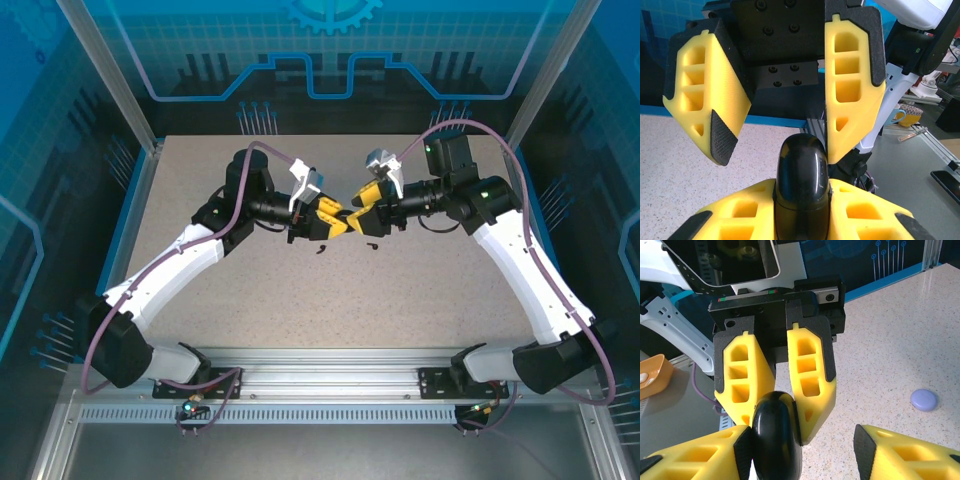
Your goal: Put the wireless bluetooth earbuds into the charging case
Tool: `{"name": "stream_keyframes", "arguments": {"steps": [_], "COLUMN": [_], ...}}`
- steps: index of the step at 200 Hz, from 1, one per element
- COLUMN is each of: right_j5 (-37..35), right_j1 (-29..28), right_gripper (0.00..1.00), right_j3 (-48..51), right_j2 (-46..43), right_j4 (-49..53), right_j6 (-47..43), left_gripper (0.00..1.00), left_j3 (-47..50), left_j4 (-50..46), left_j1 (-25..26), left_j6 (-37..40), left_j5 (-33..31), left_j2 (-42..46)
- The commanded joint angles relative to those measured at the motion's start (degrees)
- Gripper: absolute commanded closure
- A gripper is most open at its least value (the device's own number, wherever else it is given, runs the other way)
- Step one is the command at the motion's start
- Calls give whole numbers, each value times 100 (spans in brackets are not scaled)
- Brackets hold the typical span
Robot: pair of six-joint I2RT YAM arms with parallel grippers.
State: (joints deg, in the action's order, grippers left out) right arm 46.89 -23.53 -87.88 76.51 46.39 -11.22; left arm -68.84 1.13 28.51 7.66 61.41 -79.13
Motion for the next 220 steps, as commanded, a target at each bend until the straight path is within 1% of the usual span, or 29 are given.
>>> {"name": "stream_keyframes", "arguments": {"steps": [1, 25, 59, 106, 144, 220], "right_j5": [-105, -245, -710, -1139, -1163, -1291], "right_j1": [-82, -77, -64, 31, 86, 120], "right_gripper": [42, 42, 42, 43, 43, 43], "right_j3": [-189, -186, -193, -191, -193, -188], "right_j2": [74, 101, 136, 203, 215, 277], "right_j4": [153, 137, 16, -136, -195, -161], "right_j6": [-103, -88, 86, 358, 448, 506], "left_gripper": [98, 98, 98, 98, 99, 99], "left_j3": [-112, -116, -121, -155, -217, -294], "left_j4": [-43, -68, -126, -270, -462, -496], "left_j1": [53, 58, 59, 100, 127, 148], "left_j6": [166, 174, 240, 360, 508, 547], "left_j5": [285, 310, 353, 460, 512, 524], "left_j2": [106, 109, 117, 152, 170, 169]}}
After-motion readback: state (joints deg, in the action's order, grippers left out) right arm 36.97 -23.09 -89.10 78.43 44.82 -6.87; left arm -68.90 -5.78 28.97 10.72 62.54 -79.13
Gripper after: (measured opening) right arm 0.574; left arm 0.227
